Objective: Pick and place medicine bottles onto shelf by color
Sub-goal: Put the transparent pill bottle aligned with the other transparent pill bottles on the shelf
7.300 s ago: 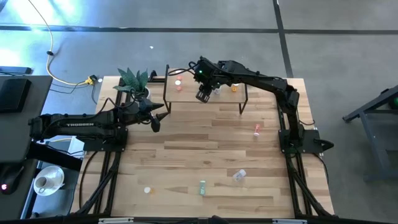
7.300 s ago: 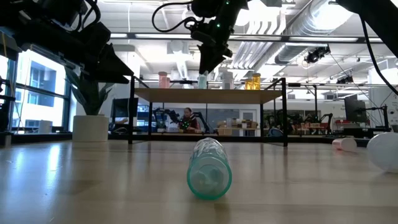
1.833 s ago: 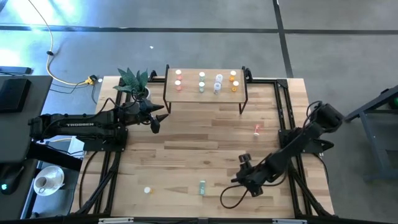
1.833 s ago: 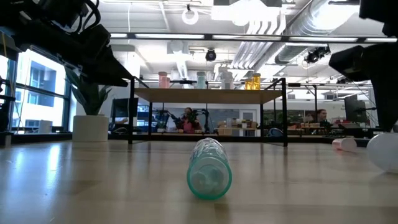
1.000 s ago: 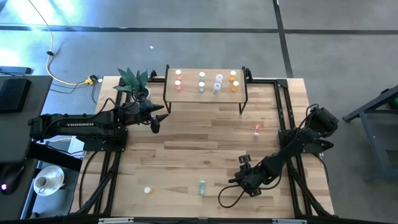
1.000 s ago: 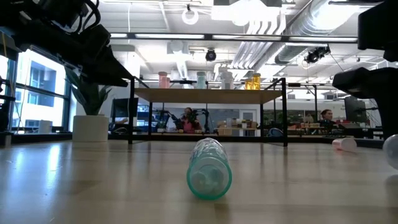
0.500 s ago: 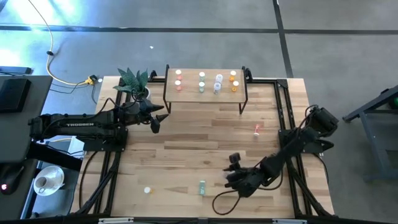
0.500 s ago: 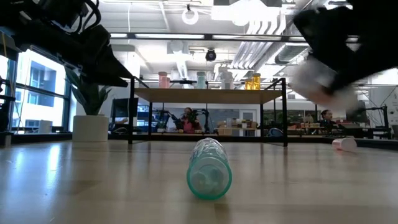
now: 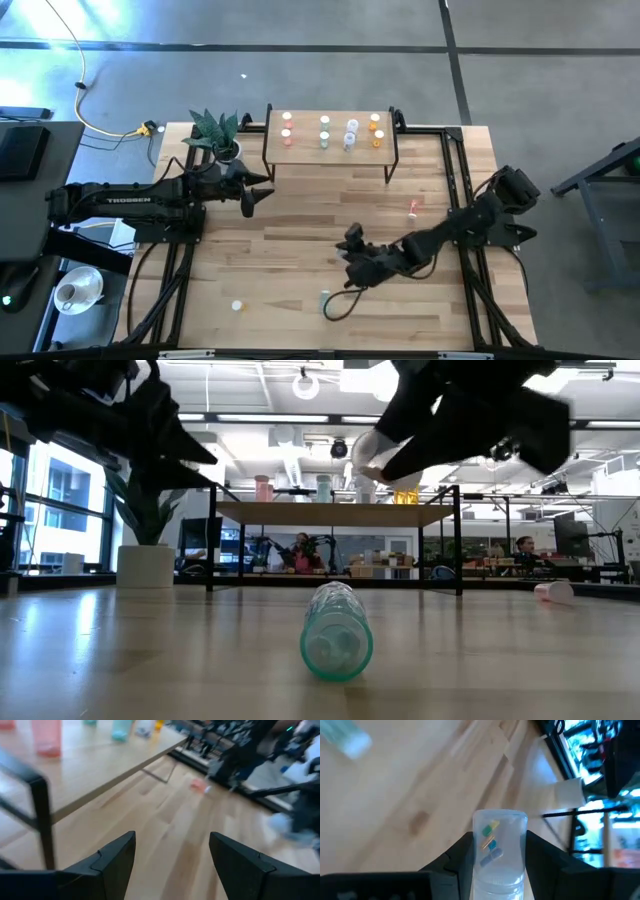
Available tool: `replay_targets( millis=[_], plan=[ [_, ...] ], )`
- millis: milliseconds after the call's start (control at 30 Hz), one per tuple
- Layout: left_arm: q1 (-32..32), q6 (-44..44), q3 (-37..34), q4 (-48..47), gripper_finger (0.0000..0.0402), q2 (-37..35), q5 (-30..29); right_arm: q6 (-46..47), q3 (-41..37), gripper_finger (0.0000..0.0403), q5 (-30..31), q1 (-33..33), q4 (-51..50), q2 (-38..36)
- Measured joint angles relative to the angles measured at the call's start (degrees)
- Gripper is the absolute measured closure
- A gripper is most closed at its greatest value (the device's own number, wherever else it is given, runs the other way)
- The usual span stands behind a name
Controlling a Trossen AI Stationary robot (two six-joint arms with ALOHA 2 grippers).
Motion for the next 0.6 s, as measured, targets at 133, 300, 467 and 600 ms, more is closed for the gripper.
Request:
replay_targets(
  millis=[133,300,467,600],
  plan=[
    [-2.7,-1.9,0.0,3.9,0.0159,0.7,0.1,-14.3,0.0,0.0276,3.1,-2.3,0.0,0.0],
    [-6.7,-2.2,0.0,11.4,0.0159,3.7,0.1,-33.6,0.0,0.0276,11.4,-3.5,2.9,0.0],
    [-9.0,-2.2,0.0,20.3,0.0159,8.6,0.1,-45.7,0.0,0.0276,18.8,-3.7,8.5,0.0],
    [-9.4,-2.2,0.0,26.4,0.0159,12.8,0.1,-51.4,0.0,0.0276,22.3,-3.7,10.2,0.0]
  ],
)
